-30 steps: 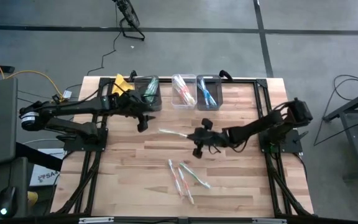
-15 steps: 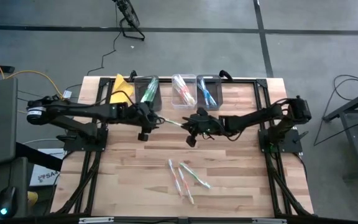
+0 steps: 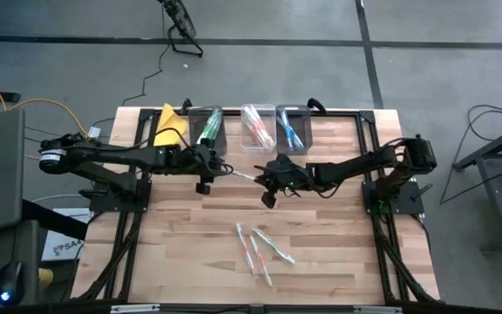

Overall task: Pick & Place Toothbrushes
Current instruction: Put the green toothbrush into the left black bin

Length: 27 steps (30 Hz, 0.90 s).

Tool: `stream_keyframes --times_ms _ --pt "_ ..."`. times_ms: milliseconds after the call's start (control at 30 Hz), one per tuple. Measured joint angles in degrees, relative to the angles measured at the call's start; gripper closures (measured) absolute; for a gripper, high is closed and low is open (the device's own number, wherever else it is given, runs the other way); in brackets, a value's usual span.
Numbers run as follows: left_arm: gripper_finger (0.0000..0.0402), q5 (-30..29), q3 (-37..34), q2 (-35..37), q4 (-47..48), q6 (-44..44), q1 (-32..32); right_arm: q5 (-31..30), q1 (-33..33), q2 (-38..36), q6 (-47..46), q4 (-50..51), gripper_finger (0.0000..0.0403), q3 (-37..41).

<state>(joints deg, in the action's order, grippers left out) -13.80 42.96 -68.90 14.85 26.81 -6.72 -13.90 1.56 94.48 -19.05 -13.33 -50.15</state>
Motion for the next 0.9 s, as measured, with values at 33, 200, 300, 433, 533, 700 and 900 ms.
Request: stream_keyframes --times_ms 33,200,300,433,533,700,900 --pt "0.0231 0.0 0.0 0.0 0.0 0.2 0.0 0.2 0.0 0.0 -0.1 0.0 0.0393 0.0" --pt "0.0231 0.1 0.0 0.0 1.6 0.4 0.0 -0.1 0.0 0.0 0.2 -1.0 0.0393 0.0" --pt "0.0231 0.2 0.0 0.0 3.7 0.4 0.0 -0.2 0.0 0.0 1.1 -2.3 0.0393 0.0" --pt "0.0233 0.4 0.0 0.0 3.8 0.1 0.0 -0.5 0.0 0.0 1.3 -2.8 0.0393 0.0" --pt "0.0257 0.5 0.0 0.0 3.7 0.0 0.0 -0.5 0.0 0.0 1.3 -2.7 0.0393 0.0" --pt "0.0352 1.0 0.0 0.0 3.8 -2.2 0.0 -1.4 -0.1 0.0 1.4 -1.7 0.039 0.0" --pt "0.038 3.4 0.0 0.0 4.9 -4.7 0.0 -3.5 0.0 0.0 2.7 -1.7 0.0381 0.0"
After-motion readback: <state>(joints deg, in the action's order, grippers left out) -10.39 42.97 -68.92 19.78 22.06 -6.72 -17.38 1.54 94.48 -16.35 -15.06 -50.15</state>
